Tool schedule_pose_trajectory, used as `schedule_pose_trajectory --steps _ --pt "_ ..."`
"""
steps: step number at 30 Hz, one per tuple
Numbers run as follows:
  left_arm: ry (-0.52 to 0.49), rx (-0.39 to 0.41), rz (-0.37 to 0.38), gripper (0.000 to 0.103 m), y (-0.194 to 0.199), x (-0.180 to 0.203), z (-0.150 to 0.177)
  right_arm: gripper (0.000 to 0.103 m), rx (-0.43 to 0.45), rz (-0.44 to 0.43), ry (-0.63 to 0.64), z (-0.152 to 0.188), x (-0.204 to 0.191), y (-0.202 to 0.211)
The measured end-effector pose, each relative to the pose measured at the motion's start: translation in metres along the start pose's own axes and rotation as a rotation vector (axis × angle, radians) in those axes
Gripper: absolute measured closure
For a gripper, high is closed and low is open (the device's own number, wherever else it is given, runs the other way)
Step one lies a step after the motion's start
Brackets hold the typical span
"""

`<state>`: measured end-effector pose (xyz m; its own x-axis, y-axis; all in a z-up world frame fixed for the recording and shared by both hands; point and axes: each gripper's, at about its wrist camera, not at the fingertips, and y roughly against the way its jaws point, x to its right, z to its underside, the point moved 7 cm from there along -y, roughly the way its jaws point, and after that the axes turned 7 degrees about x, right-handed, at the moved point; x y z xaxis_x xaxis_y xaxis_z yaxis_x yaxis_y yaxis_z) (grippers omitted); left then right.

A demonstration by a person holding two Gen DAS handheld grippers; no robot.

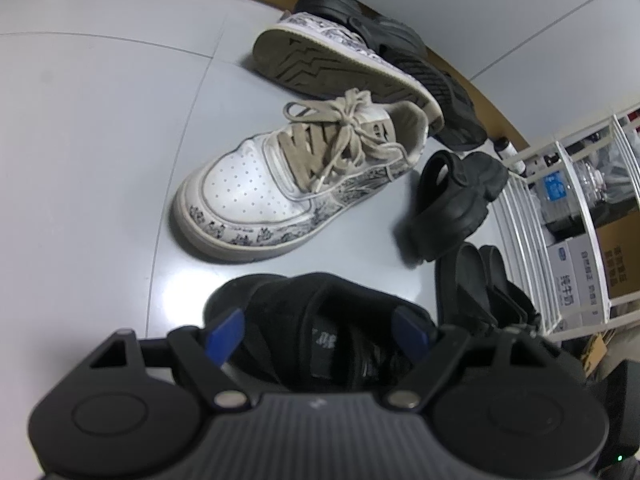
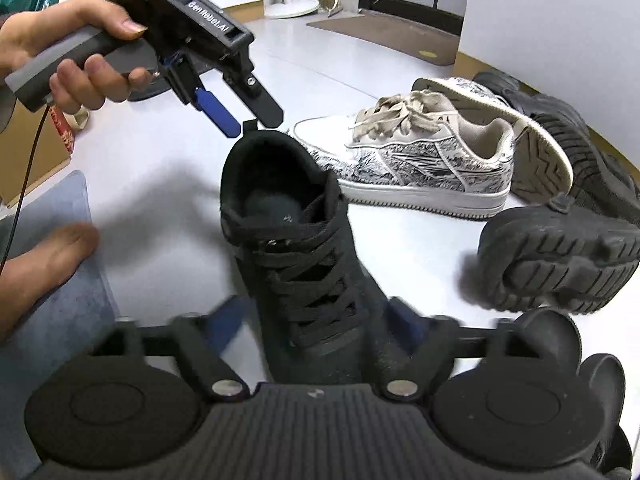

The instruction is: Organize scattered shoes

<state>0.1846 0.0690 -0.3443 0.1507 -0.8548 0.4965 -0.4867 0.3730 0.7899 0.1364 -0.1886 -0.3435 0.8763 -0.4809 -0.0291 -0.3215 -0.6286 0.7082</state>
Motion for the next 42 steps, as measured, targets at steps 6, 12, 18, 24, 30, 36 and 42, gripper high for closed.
schedule_pose_trajectory --steps 6,12,18,24,30,36,42 --pt "0.005 -0.002 -0.002 0.020 0.001 -0.001 0.000 0.010 -0.013 -0.044 0.065 0.000 0.003 -0.023" --pt "0.012 0.000 -0.004 0.020 0.003 -0.004 0.000 0.014 -0.066 -0.097 0.060 0.006 0.007 -0.047" --pt "0.005 0.000 0.004 0.020 0.002 -0.002 0.000 0.025 -0.069 -0.079 -0.039 0.009 0.010 -0.048" --pt "0.003 0.002 0.005 0.020 0.003 -0.002 0.000 0.029 -0.081 -0.023 -0.147 0.017 0.007 -0.042" --pt "-0.001 -0.001 0.008 0.020 0.002 0.001 0.001 0.034 -0.110 0.016 -0.241 0.024 0.008 -0.036" --pt "0.005 -0.001 0.002 0.020 0.001 -0.001 0.001 0.036 -0.159 0.104 -0.353 0.031 0.009 -0.029" --pt "0.017 0.000 0.011 0.020 0.000 0.000 -0.001 0.034 -0.185 0.222 -0.618 0.035 0.013 -0.025"
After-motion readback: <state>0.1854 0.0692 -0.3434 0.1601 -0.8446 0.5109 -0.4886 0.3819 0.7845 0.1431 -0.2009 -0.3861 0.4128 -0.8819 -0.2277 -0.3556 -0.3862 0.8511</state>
